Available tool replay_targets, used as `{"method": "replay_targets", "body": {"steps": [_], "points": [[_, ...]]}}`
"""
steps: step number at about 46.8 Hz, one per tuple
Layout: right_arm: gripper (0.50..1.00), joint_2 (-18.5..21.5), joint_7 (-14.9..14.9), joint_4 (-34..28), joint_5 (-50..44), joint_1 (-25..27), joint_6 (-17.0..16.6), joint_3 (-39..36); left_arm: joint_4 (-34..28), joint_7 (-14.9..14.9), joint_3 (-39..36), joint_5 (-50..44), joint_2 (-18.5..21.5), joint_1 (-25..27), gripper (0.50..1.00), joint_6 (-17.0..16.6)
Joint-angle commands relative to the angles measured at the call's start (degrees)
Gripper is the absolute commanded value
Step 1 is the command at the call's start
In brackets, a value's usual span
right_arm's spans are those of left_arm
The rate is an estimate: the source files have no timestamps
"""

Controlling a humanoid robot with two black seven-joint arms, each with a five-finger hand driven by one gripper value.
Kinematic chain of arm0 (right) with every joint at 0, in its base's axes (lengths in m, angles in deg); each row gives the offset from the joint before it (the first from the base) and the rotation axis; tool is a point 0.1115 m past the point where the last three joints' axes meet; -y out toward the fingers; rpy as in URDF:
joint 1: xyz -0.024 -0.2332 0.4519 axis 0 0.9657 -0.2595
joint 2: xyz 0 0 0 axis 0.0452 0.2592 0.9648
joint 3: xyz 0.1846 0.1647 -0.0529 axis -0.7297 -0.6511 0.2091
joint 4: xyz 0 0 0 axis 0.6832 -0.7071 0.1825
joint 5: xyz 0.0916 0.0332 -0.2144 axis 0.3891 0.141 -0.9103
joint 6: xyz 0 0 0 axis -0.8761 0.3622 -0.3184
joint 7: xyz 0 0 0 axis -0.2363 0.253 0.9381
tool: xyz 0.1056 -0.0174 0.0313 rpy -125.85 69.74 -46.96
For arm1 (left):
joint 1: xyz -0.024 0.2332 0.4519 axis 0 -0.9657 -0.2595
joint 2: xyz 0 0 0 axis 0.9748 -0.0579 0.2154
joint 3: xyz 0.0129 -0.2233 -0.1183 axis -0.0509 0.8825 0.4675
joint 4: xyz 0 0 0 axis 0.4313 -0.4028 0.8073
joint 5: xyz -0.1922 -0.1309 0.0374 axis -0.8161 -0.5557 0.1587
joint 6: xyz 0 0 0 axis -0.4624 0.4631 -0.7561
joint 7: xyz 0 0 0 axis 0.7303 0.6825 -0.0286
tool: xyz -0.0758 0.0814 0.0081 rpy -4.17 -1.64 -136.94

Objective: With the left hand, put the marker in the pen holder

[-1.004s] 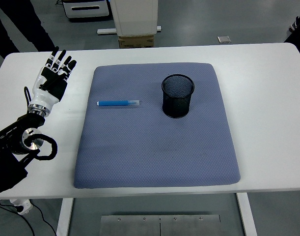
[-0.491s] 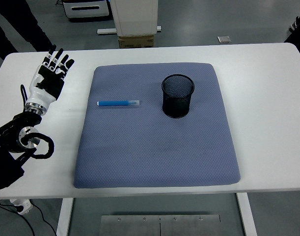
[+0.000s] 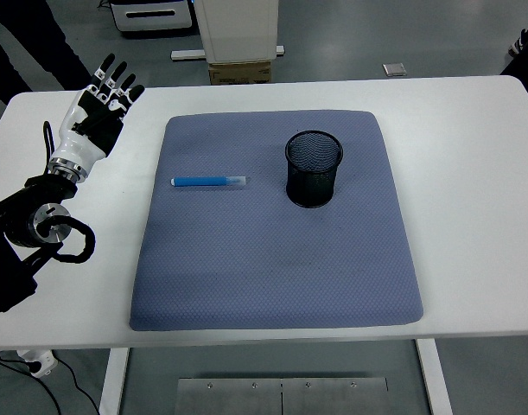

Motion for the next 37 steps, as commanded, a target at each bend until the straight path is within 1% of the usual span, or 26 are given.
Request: {"method": "replay_targets", "body": {"steps": [1,7,10,12,13,14,16,21,22,24,27,30,34,37], "points": [[1.0,0.0,0.0,0.0,0.0,0.0,0.0,0.0,-0.5,-0.3,-2.5,0.0,1.2,1.0,1.0,-1.2],[1.0,0.0,0.0,0.0,0.0,0.0,0.0,0.0,-1.7,-0.4,-5.8,0.0,2.7,3.3,1.0,-1.5],[1.0,0.0,0.0,0.0,0.0,0.0,0.0,0.0,-1.8,-0.7,-9.1,0.1,3.4,4.6,1.0,-1.6],[1.0,0.0,0.0,0.0,0.0,0.0,0.0,0.0,-1.9,-1.1,-11.7,0.3,3.4,5.8,1.0,-2.4],[1.0,0.0,0.0,0.0,0.0,0.0,0.0,0.0,-1.9,-1.1,-11.7,0.3,3.4,5.8,1.0,-2.4],[1.0,0.0,0.0,0.0,0.0,0.0,0.0,0.0,-2.0,-1.1,-15.0,0.3,3.3,7.5,1.0,-5.2],[1.0,0.0,0.0,0.0,0.0,0.0,0.0,0.0,-2.2,-1.1,-16.4,0.4,3.2,8.2,1.0,-6.2],[1.0,0.0,0.0,0.0,0.0,0.0,0.0,0.0,-3.9,-1.1,-18.6,1.3,3.4,10.0,1.0,-7.2],[1.0,0.0,0.0,0.0,0.0,0.0,0.0,0.0,-5.6,-1.2,-20.5,2.9,3.4,11.2,1.0,-8.1],[1.0,0.0,0.0,0.0,0.0,0.0,0.0,0.0,-6.7,-1.4,-22.2,4.7,3.4,12.3,1.0,-8.8],[1.0,0.0,0.0,0.0,0.0,0.0,0.0,0.0,-8.5,-2.2,-25.4,7.8,3.4,14.2,1.0,-9.4],[1.0,0.0,0.0,0.0,0.0,0.0,0.0,0.0,-10.1,-3.8,-27.6,10.4,3.4,15.7,1.0,-9.5],[1.0,0.0,0.0,0.0,0.0,0.0,0.0,0.0,-10.6,-5.9,-29.4,12.9,3.4,17.2,1.0,-9.4],[1.0,0.0,0.0,0.0,0.0,0.0,0.0,0.0,-10.6,-6.4,-30.9,15.3,3.3,18.1,1.0,-9.4]]}}
